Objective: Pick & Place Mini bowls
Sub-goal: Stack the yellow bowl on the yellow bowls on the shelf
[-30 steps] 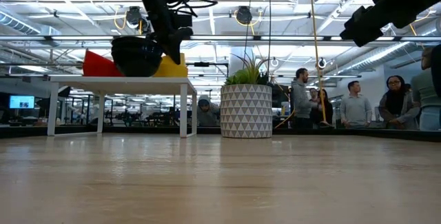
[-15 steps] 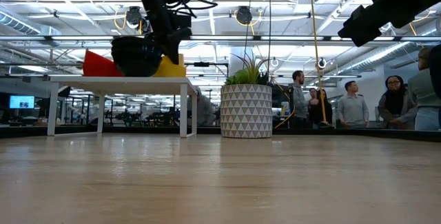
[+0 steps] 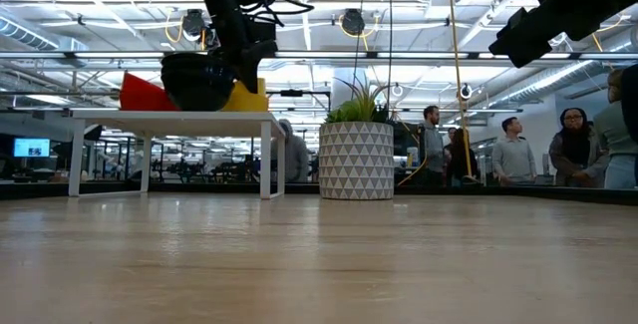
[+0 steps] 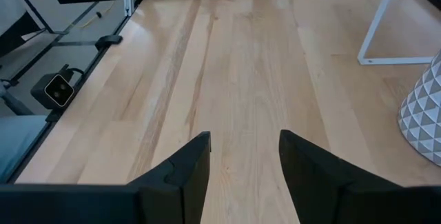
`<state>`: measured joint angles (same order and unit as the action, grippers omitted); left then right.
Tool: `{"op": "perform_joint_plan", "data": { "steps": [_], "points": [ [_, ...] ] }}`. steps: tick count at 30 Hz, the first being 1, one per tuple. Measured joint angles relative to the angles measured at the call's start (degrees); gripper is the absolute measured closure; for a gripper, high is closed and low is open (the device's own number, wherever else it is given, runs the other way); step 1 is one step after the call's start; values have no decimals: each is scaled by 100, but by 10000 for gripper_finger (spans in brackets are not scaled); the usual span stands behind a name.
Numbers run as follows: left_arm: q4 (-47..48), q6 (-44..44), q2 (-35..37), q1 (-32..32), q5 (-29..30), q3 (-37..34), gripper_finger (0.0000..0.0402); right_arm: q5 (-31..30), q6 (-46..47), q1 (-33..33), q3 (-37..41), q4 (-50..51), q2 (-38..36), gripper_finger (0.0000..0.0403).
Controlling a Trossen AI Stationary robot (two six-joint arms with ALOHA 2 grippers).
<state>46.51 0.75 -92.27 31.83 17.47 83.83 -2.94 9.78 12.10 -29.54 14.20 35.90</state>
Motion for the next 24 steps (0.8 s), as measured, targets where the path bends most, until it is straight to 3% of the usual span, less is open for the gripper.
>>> {"op": "perform_joint_plan", "data": {
  "steps": [7,17,24],
  "points": [
    [-1,132,0,2,2,0,367,0,0,0,0,0,0,243],
    [-10,226,0,2,104,0,268,0,0,0,0,0,0,243],
    [-1,199,37,2,345,0,231,0,0,0,2,20,0,243]
  ]
}}
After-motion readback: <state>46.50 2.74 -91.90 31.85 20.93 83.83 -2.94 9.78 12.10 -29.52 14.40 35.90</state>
